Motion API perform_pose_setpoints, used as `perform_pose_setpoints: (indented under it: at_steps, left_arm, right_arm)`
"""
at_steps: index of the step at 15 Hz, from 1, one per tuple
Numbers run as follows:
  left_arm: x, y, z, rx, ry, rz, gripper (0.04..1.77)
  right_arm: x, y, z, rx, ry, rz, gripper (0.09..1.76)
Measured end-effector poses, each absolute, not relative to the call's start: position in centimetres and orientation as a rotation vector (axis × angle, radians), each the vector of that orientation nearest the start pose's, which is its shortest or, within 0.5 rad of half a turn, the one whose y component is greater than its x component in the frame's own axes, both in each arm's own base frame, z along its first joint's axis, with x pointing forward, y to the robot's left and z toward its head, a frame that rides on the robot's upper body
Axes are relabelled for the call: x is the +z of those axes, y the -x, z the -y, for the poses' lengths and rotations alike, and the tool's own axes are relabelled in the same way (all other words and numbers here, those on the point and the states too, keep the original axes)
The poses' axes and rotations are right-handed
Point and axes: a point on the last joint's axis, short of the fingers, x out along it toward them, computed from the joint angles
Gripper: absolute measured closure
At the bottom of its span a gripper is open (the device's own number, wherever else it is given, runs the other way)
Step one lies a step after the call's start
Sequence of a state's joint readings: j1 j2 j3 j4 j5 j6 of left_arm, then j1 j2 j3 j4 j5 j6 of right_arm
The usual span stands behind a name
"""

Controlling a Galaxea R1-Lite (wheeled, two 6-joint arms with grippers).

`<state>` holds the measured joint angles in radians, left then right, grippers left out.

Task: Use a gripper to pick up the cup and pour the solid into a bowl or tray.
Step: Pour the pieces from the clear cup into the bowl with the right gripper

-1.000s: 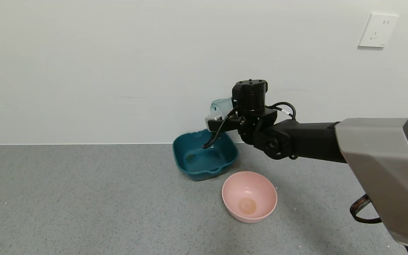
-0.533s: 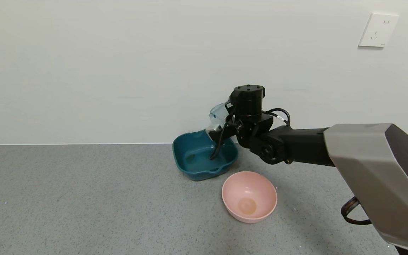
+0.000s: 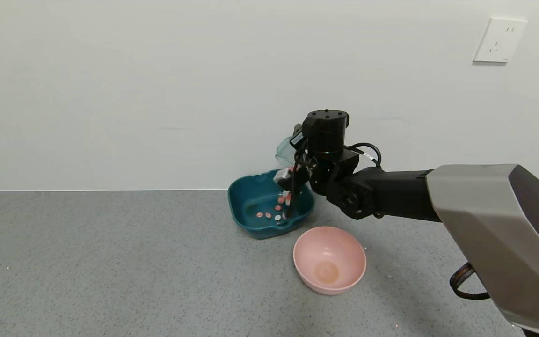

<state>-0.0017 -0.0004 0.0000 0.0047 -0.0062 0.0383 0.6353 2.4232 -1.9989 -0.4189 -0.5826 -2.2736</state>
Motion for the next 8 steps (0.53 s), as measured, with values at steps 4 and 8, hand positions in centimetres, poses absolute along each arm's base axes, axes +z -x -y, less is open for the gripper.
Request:
perform_pose_setpoints:
  at_steps: [4,8]
  left_arm:
    - [7.5,2.3,0.0,-0.008,-0.038,-0.004,0.09]
    - [7.5,2.3,0.0,-0.008,-0.038,-0.005,0.09]
  right_arm:
    - [20.0,-41.7,-30.1,-0.014,2.387,0.101,0.56]
    - [20.1,-41.1,-30.8,-0.016,2.410,0.114,0.56]
